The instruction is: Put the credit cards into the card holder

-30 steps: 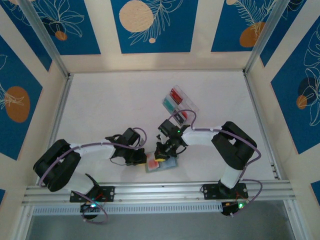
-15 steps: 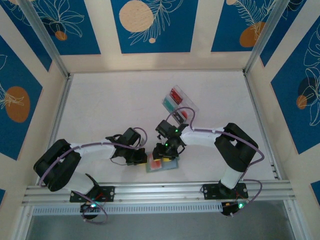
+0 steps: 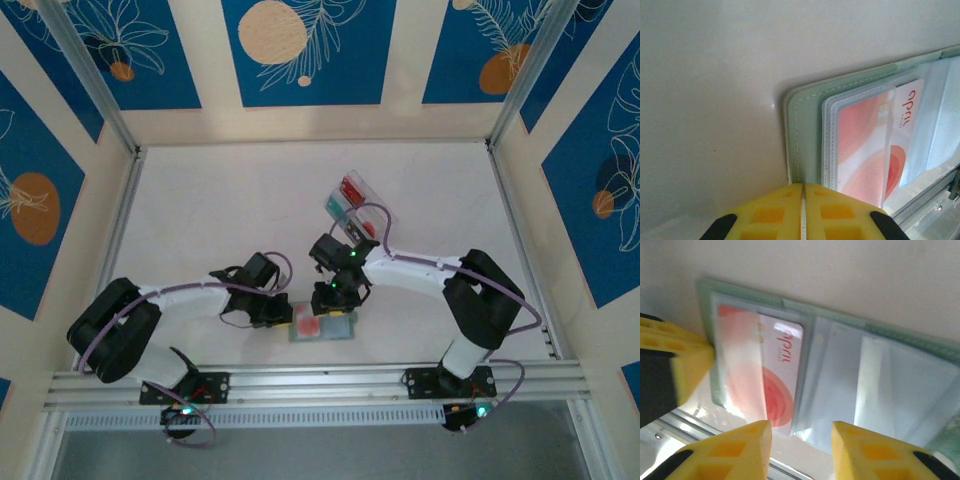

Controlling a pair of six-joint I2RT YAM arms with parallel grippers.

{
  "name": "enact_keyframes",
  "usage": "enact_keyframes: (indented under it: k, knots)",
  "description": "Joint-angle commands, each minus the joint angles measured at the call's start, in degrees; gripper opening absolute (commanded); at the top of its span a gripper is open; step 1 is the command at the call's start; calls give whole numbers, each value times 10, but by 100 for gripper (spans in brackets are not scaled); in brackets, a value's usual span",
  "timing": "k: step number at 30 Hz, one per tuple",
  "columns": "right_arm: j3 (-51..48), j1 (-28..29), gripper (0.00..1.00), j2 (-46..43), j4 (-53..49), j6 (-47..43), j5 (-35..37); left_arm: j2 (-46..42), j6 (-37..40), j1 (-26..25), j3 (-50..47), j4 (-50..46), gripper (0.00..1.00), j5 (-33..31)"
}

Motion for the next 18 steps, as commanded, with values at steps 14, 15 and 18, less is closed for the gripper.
enact_keyframes:
  k: [14,15,18]
  knots:
    - [55,-10,31,74,-108,-81,123,-8,12,8,15,-18,10,-4]
    - [52,-9,31,77,-107,-80,123,-8,11,8,15,-17,10,-4]
    - [44,-6,30,86,-106,-75,125,-7,11,8,15,-16,10,-3]
